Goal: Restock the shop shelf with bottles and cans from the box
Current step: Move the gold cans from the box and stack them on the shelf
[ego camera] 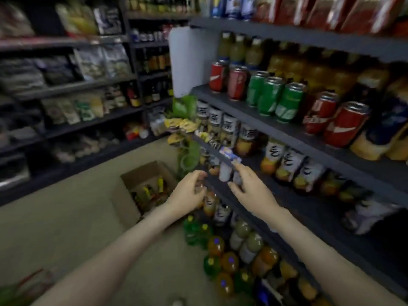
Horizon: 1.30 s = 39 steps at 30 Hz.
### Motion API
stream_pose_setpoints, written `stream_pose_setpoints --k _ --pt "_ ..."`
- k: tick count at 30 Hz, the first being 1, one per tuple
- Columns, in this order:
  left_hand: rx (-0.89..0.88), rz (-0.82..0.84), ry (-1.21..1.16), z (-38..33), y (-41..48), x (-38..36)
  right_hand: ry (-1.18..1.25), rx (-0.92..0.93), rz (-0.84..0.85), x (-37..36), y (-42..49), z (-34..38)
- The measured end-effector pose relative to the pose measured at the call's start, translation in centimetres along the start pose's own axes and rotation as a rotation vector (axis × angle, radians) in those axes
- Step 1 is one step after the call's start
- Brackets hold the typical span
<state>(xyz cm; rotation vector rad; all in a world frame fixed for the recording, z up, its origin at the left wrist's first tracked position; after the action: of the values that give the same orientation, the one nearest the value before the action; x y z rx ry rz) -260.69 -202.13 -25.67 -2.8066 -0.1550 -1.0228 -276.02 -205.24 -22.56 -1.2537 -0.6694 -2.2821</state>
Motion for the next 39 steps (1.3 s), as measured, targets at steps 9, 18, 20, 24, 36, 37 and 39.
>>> stream_pose_setpoints --k 9,18,20,24,36,37,39 --pt "0.37 -0.009 0.178 23.4 2.4 8.6 0.055 0.082 0.325 -18.9 13.9 6.1" --pt "0.546 0.084 0.282 37.9 7.5 14.9 0.053 -0.022 0.519 -32.2 23.2 6.0" --pt "0.575 0.111 0.265 39.4 9.6 15.0 0.045 -0.043 0.547 -33.8 24.5 4.4" --pt "0.621 0.145 0.243 42.6 14.6 14.1 0.06 -0.117 0.598 -37.2 27.6 -0.1" --pt "0.842 0.2 0.266 57.6 32.5 7.6 -0.029 -0.154 0.798 -55.3 40.7 -14.3" --pt "0.857 0.207 0.261 59.7 33.7 6.1 -0.023 -0.152 0.814 -57.7 41.2 -15.5" --pt "0.9 0.244 0.249 64.5 36.1 2.4 0.012 -0.19 0.858 -63.2 42.2 -18.3"
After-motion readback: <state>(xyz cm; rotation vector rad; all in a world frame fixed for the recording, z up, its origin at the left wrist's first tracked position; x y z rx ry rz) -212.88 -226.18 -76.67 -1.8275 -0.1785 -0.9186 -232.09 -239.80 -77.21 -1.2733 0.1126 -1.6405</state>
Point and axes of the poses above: each hand's wrist, its own y-axis towards the middle knuckle, its own x-axis out of the back of the hand, z = x × y, the point moved 9 cm from there along y, towards the middle knuckle, and after that the axes turned 12 degrees about x, right-handed, at the moved point
